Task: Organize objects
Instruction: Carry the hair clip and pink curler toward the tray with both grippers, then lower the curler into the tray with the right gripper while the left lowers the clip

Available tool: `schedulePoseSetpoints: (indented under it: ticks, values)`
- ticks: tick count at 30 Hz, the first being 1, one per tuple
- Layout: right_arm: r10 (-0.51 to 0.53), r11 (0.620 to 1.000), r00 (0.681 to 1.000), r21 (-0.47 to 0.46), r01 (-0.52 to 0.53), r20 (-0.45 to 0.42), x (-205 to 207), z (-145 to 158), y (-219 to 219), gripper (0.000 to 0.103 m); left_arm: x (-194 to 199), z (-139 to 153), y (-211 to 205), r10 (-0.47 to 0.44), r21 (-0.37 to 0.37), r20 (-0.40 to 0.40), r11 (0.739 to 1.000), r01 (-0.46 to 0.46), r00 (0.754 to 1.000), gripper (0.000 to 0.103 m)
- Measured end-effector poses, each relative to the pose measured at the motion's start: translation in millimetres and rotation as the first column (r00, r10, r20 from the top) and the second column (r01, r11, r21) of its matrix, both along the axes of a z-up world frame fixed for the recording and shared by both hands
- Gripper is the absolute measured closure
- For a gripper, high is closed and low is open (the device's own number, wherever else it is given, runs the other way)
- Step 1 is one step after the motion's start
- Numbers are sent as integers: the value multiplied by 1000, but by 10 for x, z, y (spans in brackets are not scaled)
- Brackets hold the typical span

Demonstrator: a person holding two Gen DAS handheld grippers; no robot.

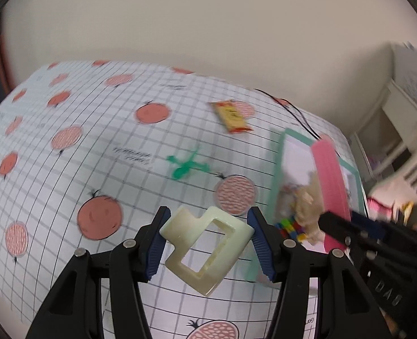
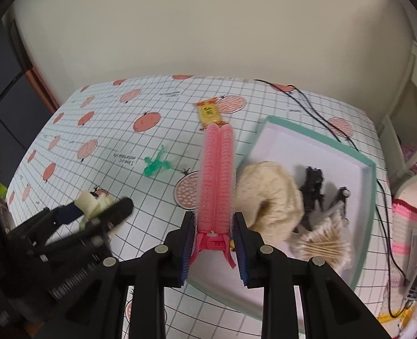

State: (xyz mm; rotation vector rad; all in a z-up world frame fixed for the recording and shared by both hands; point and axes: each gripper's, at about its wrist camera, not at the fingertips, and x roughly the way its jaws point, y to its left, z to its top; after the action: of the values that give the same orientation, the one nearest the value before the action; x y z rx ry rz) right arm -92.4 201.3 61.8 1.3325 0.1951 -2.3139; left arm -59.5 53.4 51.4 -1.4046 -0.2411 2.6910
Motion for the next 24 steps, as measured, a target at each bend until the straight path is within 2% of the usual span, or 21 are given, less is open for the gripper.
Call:
schedulePoseSetpoints:
  ticks: [7,10,17,24]
  values:
    - [-75,997,997,-21,75,1,-36,96,355,74,128,28,511,-165,-113,-45,981,159,985,45]
    - [-123,992,992,-19,123,16,-72,80,532,74,177,18,672,-218,-121,-46,970,211,975,45]
    - [-220,975,973,25,219,70,-148,-82,856,74,198,-54,883,-260,-126,-19,959,255,966,45]
    - [-232,972,960,72,224,158,-197,-375,943,74,205,-184,1044,-290,-163,27,943,290,957,45]
